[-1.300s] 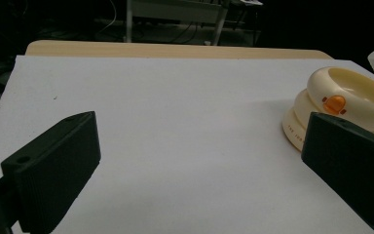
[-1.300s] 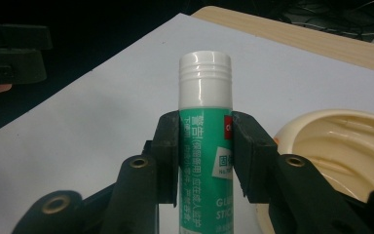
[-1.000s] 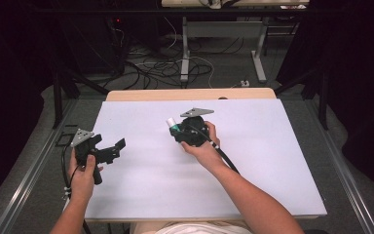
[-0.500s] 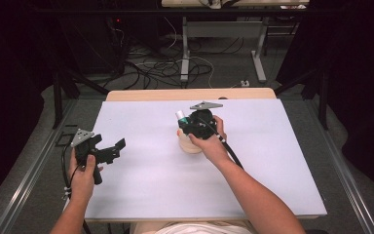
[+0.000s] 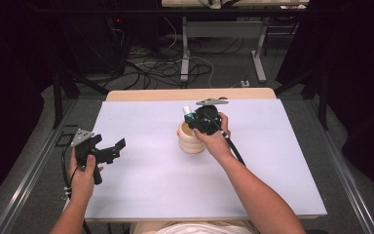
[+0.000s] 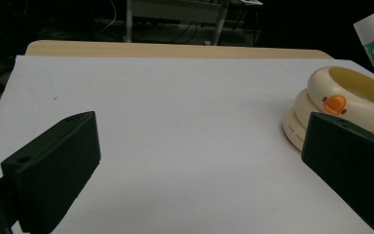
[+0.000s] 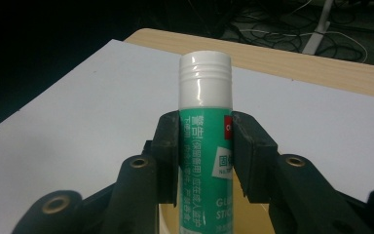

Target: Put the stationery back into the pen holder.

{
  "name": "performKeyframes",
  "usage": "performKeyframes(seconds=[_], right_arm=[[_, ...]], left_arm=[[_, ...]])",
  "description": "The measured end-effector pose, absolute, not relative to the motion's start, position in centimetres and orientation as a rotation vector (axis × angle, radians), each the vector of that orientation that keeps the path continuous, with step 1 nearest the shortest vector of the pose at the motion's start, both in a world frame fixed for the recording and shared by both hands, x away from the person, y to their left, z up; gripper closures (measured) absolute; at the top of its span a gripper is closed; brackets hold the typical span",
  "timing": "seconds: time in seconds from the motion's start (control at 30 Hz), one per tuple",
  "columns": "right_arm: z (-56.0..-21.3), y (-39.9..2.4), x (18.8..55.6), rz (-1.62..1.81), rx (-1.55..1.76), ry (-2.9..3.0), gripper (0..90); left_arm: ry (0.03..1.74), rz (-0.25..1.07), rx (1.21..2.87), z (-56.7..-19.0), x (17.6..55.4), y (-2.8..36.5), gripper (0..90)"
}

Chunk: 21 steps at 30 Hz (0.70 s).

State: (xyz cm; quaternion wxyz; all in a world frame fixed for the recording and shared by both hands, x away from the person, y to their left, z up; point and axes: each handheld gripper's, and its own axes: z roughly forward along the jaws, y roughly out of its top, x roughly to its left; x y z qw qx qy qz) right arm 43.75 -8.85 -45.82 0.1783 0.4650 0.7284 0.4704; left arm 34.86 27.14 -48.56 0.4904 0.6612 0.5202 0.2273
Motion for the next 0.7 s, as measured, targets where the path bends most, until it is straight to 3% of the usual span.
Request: performKeyframes(seconds=[0.7], right_arm=[[-47.2,-8.7,45.2,1.277,1.334,2.041,65.5]], left_arm=[[1.263,0.551,1.607,-48.6,34.9,27.1,0.5]])
